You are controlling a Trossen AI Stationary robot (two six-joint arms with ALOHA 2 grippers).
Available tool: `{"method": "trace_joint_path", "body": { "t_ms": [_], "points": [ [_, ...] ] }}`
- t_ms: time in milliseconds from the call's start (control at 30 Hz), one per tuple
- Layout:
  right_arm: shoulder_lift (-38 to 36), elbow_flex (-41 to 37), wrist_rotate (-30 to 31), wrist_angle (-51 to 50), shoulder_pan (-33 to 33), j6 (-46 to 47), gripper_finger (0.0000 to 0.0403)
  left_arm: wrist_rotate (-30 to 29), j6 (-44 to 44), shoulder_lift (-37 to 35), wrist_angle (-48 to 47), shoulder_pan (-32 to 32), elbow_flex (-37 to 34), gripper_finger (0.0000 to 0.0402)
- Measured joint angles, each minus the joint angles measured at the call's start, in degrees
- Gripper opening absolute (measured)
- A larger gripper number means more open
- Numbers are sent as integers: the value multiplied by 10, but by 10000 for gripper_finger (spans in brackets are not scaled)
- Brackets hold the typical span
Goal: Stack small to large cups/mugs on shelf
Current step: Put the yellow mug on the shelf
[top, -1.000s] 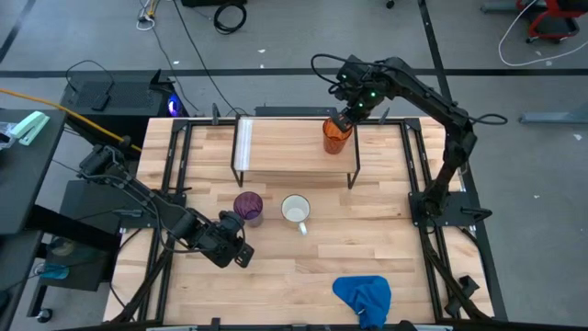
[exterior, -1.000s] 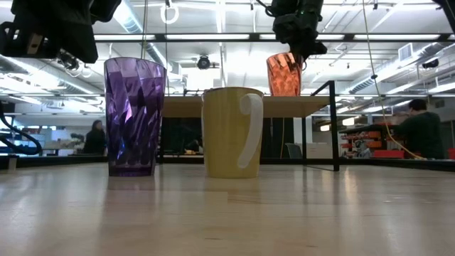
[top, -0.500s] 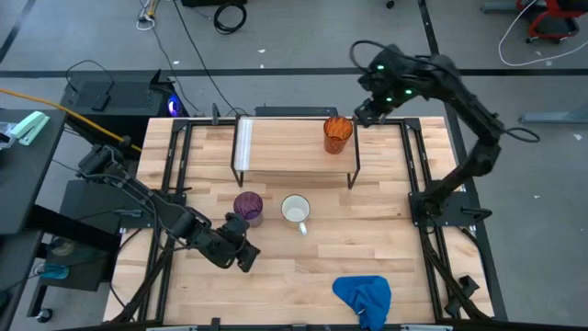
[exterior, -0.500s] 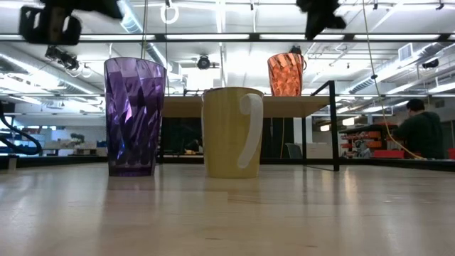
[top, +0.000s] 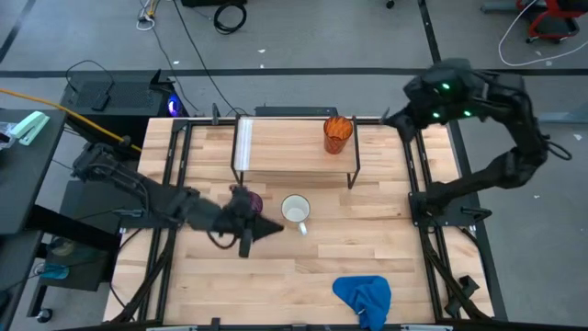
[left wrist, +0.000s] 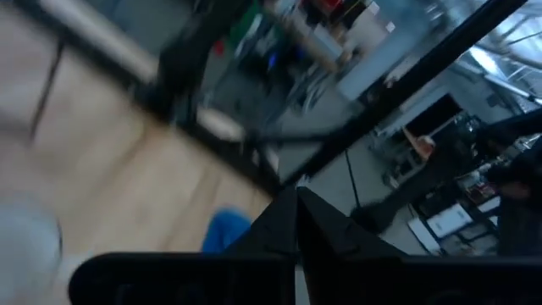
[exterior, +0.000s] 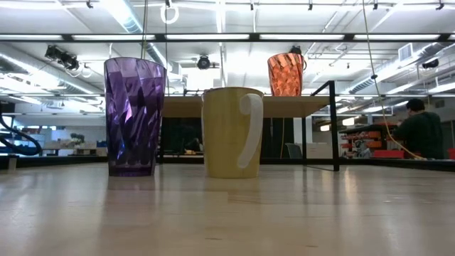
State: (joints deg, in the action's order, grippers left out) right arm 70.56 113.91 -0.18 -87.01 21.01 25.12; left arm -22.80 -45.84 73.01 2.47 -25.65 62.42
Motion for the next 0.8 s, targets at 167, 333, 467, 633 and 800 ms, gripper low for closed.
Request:
{"method": "trace_joint_path", "body": {
  "t_ms": [167, 333, 467, 633, 800],
  "points": [
    [-32, -9, 77, -9, -89, 69, 52, 33, 115, 0, -8, 54, 78, 17],
    [-58, -73, 134, -22, -192, 152, 52, 40, 164, 1, -83, 101, 141, 19],
    [-77, -182, 150, -21, -273, 227, 52, 40, 165, 2, -180, 141, 177, 15],
    [-81, -330, 151, -20, -355, 319, 52, 76, 158, 10, -248, 182, 200, 18],
    [-81, -435, 152, 16, -410, 400, 52, 139, 134, 36, -325, 215, 199, 22]
  ]
}}
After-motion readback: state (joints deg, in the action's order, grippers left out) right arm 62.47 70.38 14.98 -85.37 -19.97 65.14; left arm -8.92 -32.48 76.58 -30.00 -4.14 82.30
